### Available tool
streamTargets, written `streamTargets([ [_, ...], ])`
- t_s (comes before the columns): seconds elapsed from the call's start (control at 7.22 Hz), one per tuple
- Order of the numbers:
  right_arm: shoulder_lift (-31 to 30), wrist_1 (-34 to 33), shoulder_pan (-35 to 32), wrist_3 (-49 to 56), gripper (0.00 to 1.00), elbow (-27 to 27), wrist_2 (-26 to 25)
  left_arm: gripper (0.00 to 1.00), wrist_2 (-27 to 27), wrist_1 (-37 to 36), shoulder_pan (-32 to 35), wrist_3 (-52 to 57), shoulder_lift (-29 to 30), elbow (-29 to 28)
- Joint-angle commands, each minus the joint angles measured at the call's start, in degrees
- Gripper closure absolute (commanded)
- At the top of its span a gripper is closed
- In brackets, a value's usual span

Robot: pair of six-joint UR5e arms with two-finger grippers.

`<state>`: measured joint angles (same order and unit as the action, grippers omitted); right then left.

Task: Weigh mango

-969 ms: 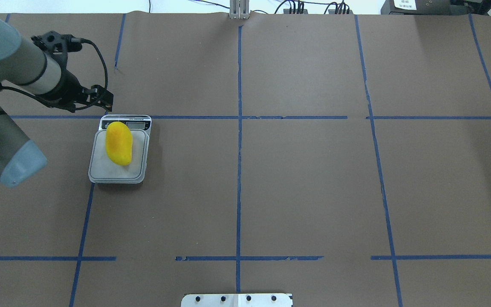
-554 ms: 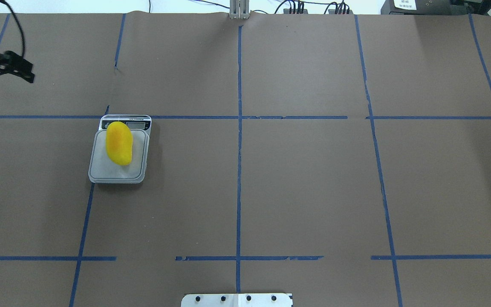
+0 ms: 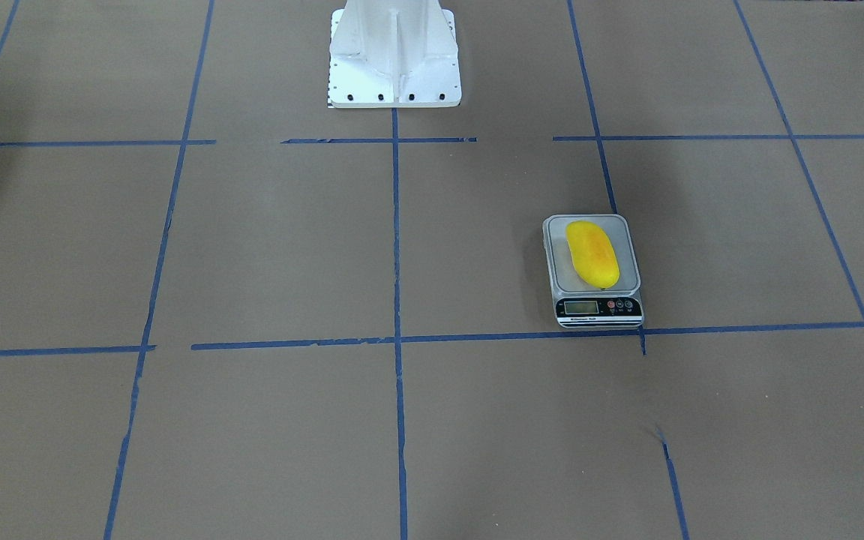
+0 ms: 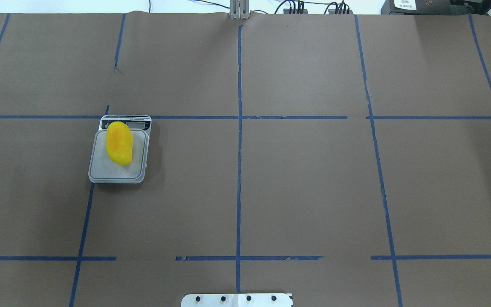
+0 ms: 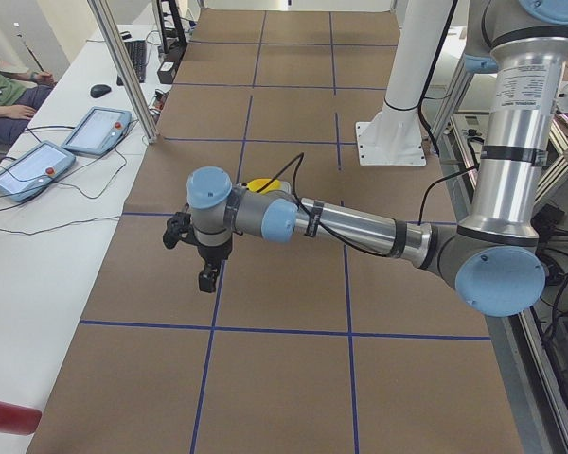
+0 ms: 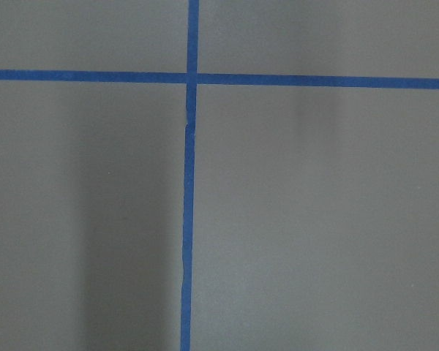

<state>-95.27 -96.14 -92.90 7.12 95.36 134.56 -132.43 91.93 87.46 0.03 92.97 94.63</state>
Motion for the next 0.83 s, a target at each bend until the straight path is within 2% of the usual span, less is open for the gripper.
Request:
streamTargets([
  [0.0, 0.00, 0.08, 0.00, 0.00, 0.00, 0.00, 0.00, 0.00, -0.46, -0.17, 1.22, 1.20, -3.93, -2.26],
  [0.28, 0.00, -0.01, 0.00, 0.00, 0.00, 0.00, 0.00, 0.00, -4.30, -0.44, 1.31, 0.58, -5.34, -2.52],
  [0.69, 0.00, -0.01, 0.00, 0.00, 0.00, 0.00, 0.00, 0.00, -4.33, -0.35, 1.39, 0.41, -6.40, -2.34],
])
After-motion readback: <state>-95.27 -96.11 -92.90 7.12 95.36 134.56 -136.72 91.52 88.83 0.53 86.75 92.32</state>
